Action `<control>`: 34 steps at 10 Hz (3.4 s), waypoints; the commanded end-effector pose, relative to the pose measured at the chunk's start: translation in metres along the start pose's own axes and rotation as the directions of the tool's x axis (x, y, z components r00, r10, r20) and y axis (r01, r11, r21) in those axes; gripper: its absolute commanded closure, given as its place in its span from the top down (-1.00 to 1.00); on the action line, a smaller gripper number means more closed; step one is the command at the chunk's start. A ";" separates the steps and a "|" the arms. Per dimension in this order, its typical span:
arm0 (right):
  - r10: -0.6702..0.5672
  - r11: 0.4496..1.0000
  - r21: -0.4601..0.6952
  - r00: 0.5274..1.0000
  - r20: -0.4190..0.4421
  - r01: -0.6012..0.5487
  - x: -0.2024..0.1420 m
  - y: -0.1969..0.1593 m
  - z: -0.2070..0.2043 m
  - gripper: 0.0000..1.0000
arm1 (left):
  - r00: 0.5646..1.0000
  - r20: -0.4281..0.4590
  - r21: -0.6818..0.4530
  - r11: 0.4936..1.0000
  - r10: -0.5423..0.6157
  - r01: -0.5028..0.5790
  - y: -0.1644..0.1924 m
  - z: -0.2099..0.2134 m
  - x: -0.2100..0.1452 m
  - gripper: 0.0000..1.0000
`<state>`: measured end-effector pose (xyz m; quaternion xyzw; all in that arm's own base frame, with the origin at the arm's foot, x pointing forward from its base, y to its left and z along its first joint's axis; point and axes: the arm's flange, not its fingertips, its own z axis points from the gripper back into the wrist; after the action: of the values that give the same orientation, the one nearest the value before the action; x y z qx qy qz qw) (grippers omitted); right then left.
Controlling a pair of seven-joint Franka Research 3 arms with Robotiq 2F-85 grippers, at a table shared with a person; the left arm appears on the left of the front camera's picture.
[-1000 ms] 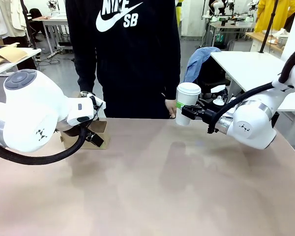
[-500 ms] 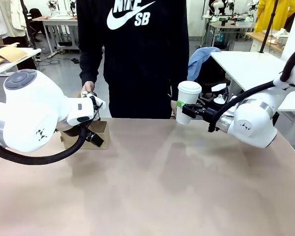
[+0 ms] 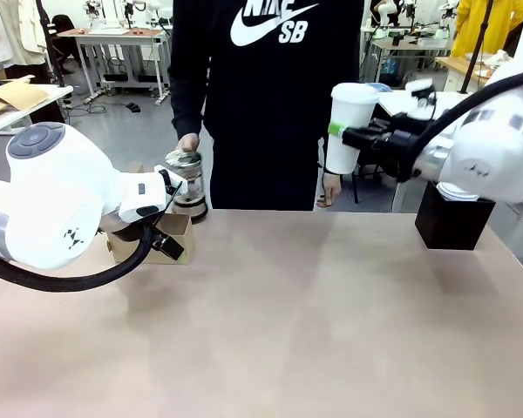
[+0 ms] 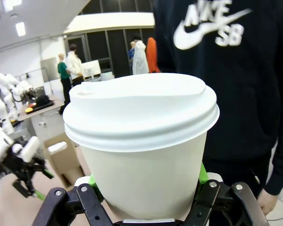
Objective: Pour a drink into a cup and package it in a carrier.
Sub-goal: When a person places the Paper Cup Lid on the 600 ml Paper Cup , lift the 600 ml Paper Cup, then position the Cup Carrier in the center of the table.
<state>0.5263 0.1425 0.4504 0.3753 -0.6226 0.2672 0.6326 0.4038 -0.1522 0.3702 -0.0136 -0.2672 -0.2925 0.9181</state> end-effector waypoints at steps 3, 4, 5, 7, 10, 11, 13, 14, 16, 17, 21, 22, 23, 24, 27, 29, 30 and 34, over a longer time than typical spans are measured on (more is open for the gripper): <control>0.035 0.999 0.020 0.997 -0.069 -0.034 0.064 0.045 0.030 0.62 | 1.000 0.000 -0.001 1.000 0.000 0.000 0.000 0.000 0.000 1.00; 0.016 1.000 0.022 0.998 -0.058 -0.015 0.067 0.048 0.033 0.62 | 1.000 0.000 -0.001 1.000 0.000 0.000 0.000 0.000 0.000 1.00; -0.024 0.998 0.054 0.999 -0.029 0.025 0.065 0.045 0.037 0.62 | 1.000 0.000 -0.001 1.000 0.000 0.000 0.000 0.000 0.000 1.00; 0.051 0.998 0.028 0.998 -0.042 -0.050 0.069 0.050 0.027 0.62 | 1.000 0.000 -0.001 1.000 0.000 0.000 0.000 0.000 0.000 1.00; 0.051 0.998 0.028 0.998 -0.042 -0.050 0.069 0.050 0.027 0.62 | 1.000 0.000 -0.001 1.000 0.000 0.000 0.000 0.000 0.000 1.00; 0.051 0.998 0.028 0.998 -0.042 -0.050 0.069 0.050 0.027 0.62 | 1.000 0.000 -0.001 1.000 0.000 0.000 0.000 0.000 0.000 1.00; 0.051 0.998 0.028 0.998 -0.042 -0.050 0.069 0.050 0.027 0.62 | 1.000 0.000 -0.001 1.000 0.000 0.000 0.000 0.000 0.000 1.00; 0.051 0.998 0.028 0.998 -0.042 -0.050 0.069 0.050 0.027 0.62 | 1.000 0.000 -0.001 1.000 0.000 0.000 0.000 0.000 0.000 1.00; 0.051 0.998 0.028 0.998 -0.042 -0.050 0.069 0.050 0.027 0.62 | 1.000 0.000 -0.001 1.000 0.000 0.000 0.000 0.000 0.000 1.00; 0.051 0.998 0.028 0.998 -0.042 -0.050 0.069 0.050 0.027 0.62 | 1.000 0.000 0.000 1.000 0.000 0.000 0.000 0.000 0.000 1.00; 0.051 0.998 0.028 0.998 -0.042 -0.050 0.069 0.050 0.027 0.62 | 0.984 -0.080 0.017 0.988 0.158 -0.157 0.023 0.102 0.044 1.00; 0.051 0.998 0.028 0.998 -0.042 -0.050 0.069 0.050 0.027 0.62 | 0.974 -0.104 0.031 0.979 0.202 -0.200 0.028 0.119 0.057 1.00; 0.051 0.998 0.028 0.998 -0.042 -0.050 0.069 0.050 0.027 0.62 | 0.957 -0.129 0.042 0.966 0.258 -0.255 0.036 0.136 0.074 1.00; 0.051 0.998 0.028 0.998 -0.042 -0.050 0.069 0.050 0.027 0.62 | 0.939 -0.161 0.042 0.953 0.303 -0.300 0.046 0.146 0.092 1.00; 0.051 0.998 0.028 0.998 -0.042 -0.050 0.069 0.050 0.027 0.62 | 0.862 -0.248 0.083 0.896 0.442 -0.435 0.078 0.139 0.136 1.00; 0.051 0.998 0.028 0.998 -0.042 -0.050 0.069 0.050 0.027 0.62 | 0.818 -0.286 0.104 0.865 0.499 -0.491 0.086 0.121 0.152 1.00; 0.051 0.998 0.028 0.998 -0.042 -0.050 0.069 0.050 0.027 0.62 | 0.799 -0.298 0.127 0.851 0.522 -0.509 0.090 0.111 0.155 1.00; 0.051 0.998 0.028 0.998 -0.042 -0.050 0.069 0.050 0.027 0.62 | 0.733 -0.329 0.196 0.802 0.596 -0.564 0.108 0.065 0.156 1.00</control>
<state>0.4735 0.1378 0.5213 0.3653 -0.6110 0.2970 0.6364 0.5323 -0.1308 0.5149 -0.0185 -0.0854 0.0063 0.9962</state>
